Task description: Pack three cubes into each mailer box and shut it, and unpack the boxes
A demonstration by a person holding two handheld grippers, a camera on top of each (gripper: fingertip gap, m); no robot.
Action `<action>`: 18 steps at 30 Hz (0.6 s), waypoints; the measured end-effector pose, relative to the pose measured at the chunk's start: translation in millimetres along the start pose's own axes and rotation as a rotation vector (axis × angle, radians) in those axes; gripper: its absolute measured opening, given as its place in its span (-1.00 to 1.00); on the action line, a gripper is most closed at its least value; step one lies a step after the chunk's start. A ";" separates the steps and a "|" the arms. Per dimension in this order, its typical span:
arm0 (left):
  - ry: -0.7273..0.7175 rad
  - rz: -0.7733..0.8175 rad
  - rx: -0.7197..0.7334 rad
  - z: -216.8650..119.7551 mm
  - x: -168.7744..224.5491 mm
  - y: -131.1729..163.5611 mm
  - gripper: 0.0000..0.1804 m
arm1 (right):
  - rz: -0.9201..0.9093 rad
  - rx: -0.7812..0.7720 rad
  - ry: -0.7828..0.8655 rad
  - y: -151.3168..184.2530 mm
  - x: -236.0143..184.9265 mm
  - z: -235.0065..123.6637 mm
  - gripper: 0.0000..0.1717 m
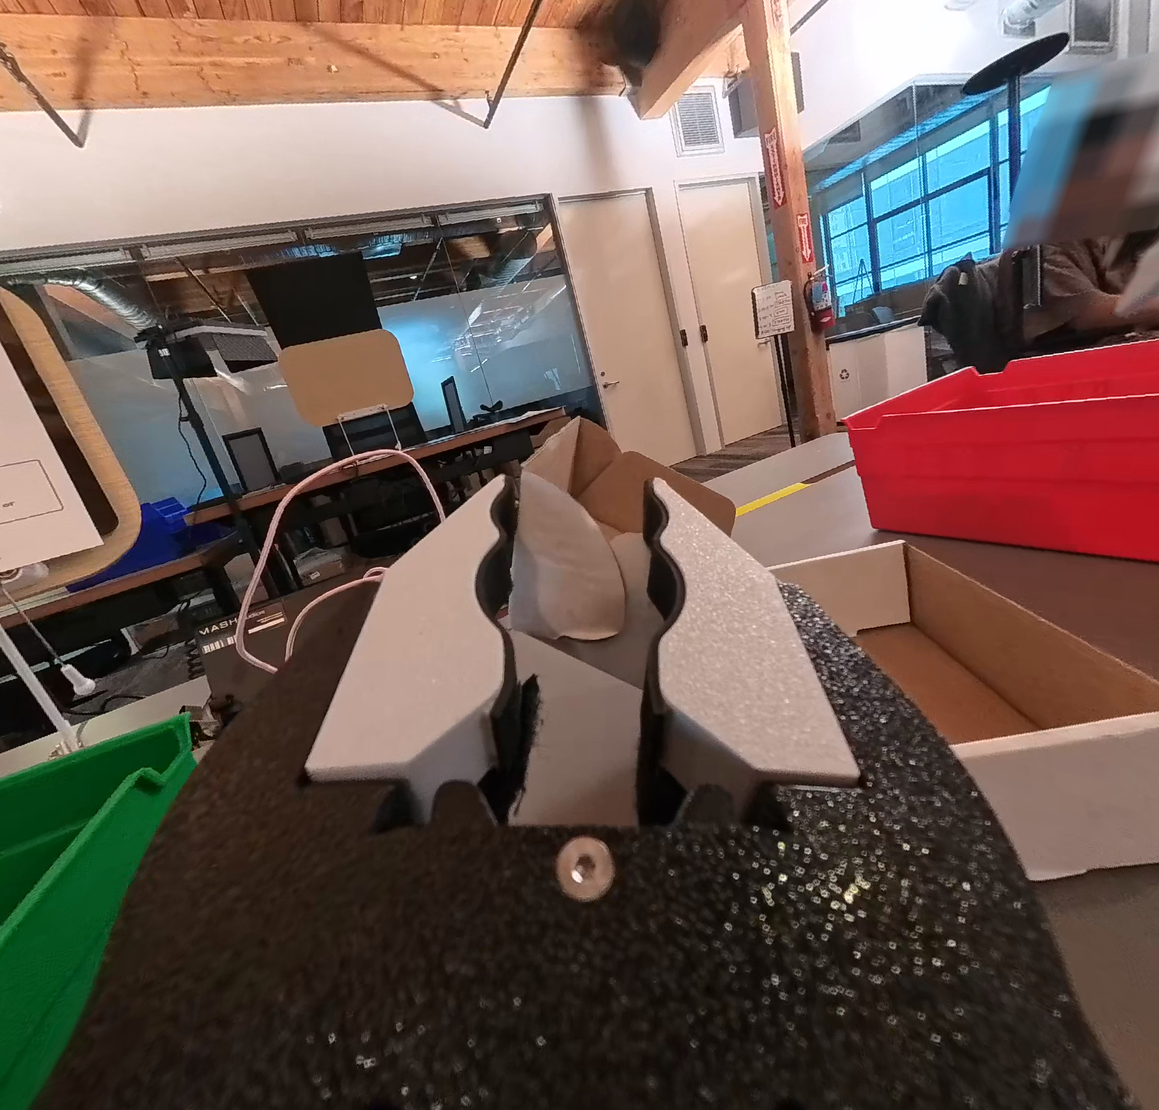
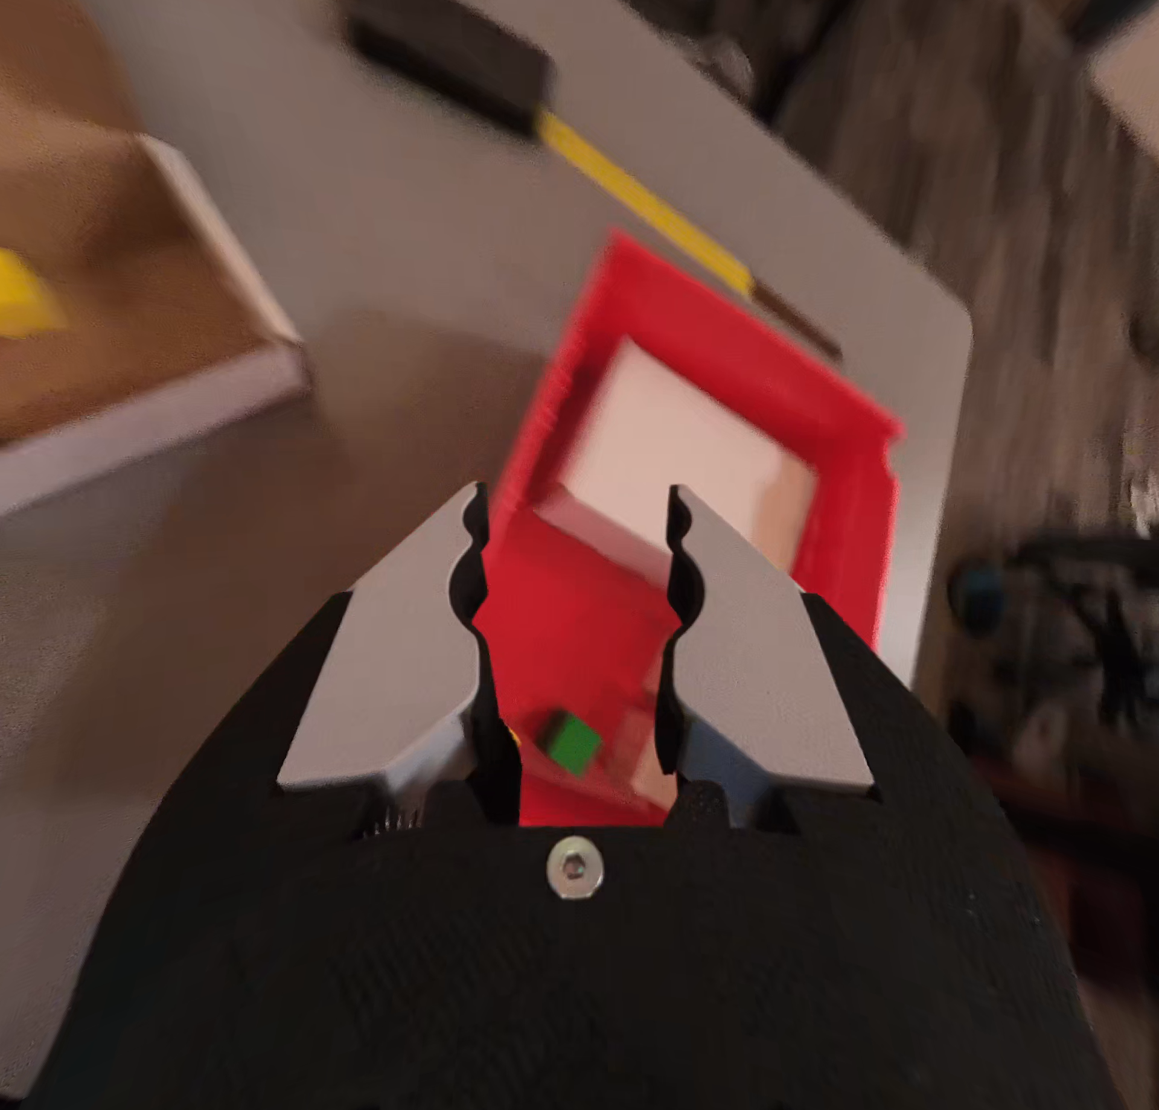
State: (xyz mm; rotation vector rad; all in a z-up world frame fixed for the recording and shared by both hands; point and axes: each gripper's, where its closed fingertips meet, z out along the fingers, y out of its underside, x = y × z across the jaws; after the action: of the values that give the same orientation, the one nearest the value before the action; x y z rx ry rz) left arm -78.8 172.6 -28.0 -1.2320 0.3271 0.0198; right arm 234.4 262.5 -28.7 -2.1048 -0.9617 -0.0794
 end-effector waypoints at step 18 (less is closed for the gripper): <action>0.000 -0.038 -0.012 1.0 -5.0 5.7 -0.61 | -0.237 -0.221 -0.682 -55.1 -262.6 101.7 -0.53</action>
State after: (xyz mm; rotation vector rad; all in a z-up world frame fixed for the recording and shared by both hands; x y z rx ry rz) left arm -84.5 176.3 -31.7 -1.2502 0.3046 -0.0108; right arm -13.7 194.6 -155.9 -2.2472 -1.6643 0.4612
